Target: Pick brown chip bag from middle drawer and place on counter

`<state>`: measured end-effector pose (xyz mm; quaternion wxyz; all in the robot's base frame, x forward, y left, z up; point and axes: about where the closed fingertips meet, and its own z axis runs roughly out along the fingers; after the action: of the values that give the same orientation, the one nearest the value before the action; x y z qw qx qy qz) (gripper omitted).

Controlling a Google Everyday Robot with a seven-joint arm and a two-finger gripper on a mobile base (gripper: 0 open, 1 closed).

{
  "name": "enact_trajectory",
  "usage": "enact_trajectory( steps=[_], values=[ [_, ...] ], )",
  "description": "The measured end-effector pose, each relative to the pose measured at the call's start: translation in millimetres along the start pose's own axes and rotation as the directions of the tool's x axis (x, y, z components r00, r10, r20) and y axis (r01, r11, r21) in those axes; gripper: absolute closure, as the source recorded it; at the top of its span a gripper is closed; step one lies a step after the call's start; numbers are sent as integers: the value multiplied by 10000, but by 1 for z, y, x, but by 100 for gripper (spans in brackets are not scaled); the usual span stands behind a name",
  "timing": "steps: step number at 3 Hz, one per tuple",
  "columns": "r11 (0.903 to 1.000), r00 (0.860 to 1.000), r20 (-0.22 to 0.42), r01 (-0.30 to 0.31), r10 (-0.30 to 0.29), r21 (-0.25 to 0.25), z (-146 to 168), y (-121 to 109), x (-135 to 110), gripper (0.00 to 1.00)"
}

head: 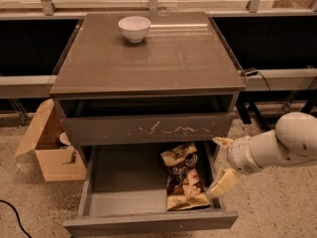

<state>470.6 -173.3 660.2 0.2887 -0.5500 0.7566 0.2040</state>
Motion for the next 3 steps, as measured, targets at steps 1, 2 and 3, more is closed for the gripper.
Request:
enact_trajectory(
  steps=[1, 2, 3],
  values=[
    [9988, 9987, 160, -492, 492, 13, 28, -3, 20, 0],
    [9988, 9987, 160, -492, 492, 13, 28, -3, 20, 0],
    [9950, 9956, 68, -933, 932, 367, 45, -11, 39, 0]
  ],
)
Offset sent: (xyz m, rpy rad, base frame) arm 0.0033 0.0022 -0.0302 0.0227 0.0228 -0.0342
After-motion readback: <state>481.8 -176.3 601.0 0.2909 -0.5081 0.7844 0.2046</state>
